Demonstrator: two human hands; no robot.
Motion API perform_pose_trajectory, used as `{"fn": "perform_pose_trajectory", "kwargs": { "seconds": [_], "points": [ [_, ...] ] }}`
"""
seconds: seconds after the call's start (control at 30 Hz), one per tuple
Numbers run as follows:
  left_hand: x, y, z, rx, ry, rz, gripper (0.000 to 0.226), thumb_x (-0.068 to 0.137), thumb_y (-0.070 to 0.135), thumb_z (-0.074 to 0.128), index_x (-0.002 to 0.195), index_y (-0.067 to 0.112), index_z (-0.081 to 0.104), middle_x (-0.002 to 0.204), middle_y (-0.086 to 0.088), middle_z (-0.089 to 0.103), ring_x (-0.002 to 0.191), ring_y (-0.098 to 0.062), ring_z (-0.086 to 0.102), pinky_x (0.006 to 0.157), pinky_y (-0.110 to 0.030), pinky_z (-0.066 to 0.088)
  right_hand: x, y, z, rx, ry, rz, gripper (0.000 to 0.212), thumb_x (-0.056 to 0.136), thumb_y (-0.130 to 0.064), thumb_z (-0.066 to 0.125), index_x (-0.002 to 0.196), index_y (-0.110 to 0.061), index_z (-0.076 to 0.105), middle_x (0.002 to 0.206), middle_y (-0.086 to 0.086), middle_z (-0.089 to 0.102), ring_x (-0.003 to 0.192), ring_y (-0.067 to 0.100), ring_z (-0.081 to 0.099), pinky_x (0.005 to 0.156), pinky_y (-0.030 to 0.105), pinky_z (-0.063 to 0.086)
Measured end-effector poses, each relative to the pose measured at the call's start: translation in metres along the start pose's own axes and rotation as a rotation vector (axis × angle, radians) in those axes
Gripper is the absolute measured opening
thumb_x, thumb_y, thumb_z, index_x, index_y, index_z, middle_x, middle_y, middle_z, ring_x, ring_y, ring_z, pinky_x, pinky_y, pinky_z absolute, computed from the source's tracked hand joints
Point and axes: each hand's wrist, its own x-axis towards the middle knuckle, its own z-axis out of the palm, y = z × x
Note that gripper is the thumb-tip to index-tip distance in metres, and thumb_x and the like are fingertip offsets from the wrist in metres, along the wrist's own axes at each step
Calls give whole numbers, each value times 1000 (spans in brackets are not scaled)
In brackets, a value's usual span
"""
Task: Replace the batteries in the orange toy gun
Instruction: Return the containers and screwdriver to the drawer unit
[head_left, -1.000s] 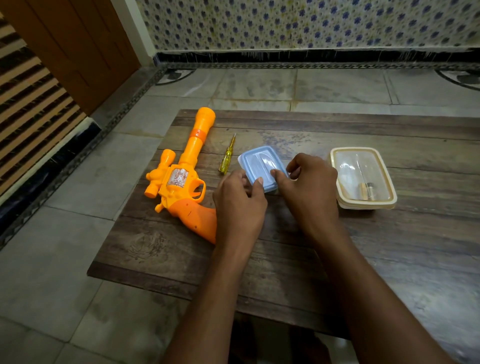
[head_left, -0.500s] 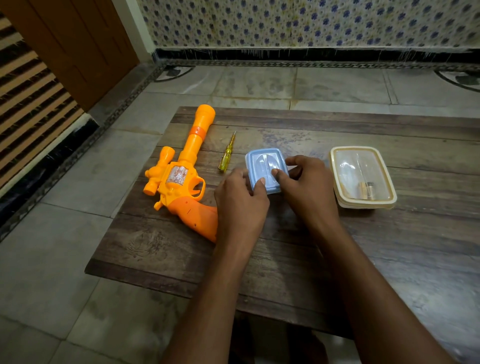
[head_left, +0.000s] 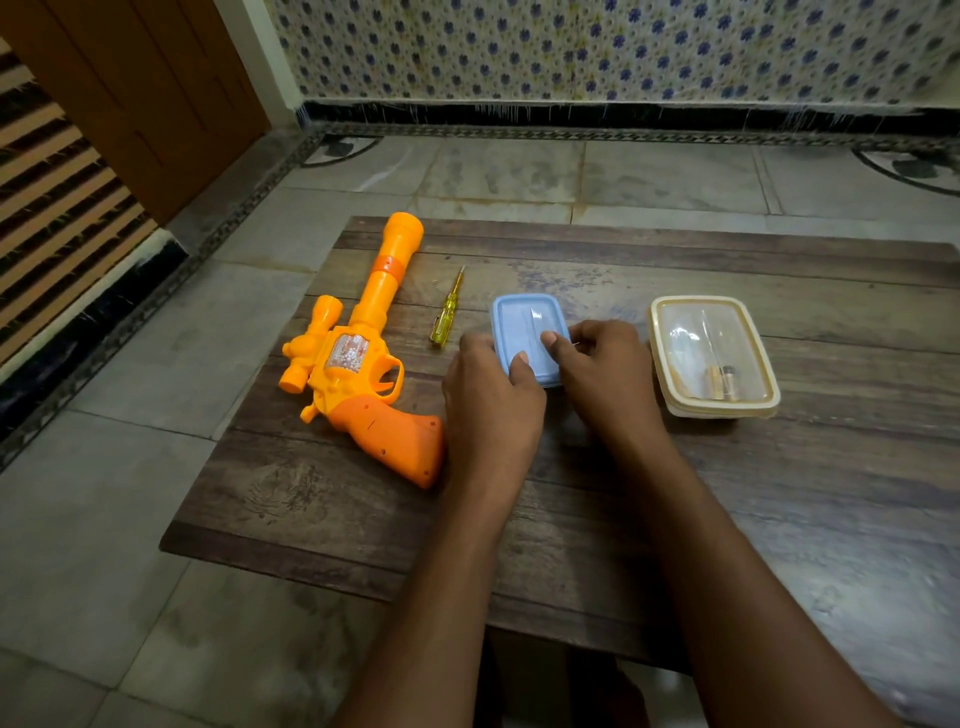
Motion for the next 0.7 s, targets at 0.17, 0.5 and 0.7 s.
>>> {"fn": "perform_pose_trajectory", "kwargs": {
  "seconds": [0.17, 0.5, 0.7],
  "points": [
    [-2, 1, -5, -91, 55, 44, 12, 102, 20, 55, 101, 19, 44, 98, -3, 63, 95, -31, 67, 74, -47, 60, -5, -2, -10, 193, 1, -12, 22, 90, -28, 75, 78, -13, 65, 68, -4, 62, 62, 4, 56, 59, 21, 41],
    [-2, 0, -11, -38, 121, 210, 21, 110, 26, 41, 93, 15, 45, 83, 1, 54, 75, -22, 54, 61, -34, 31, -8, -8, -14, 349, -90, -52, 20, 91, -27, 75, 90, -8, 68, 86, 11, 73, 77, 20, 70, 60, 32, 51],
    [-11, 7, -10, -4, -4, 361, 22, 107, 21, 46, 87, 14, 41, 62, 11, 42, 58, 3, 48, 54, -29, 25, -10, -15, -16, 301, 18, -39, 54, 109, -39, 42, 59, -20, 45, 51, -12, 54, 47, -2, 47, 50, 17, 34]
  ]
}}
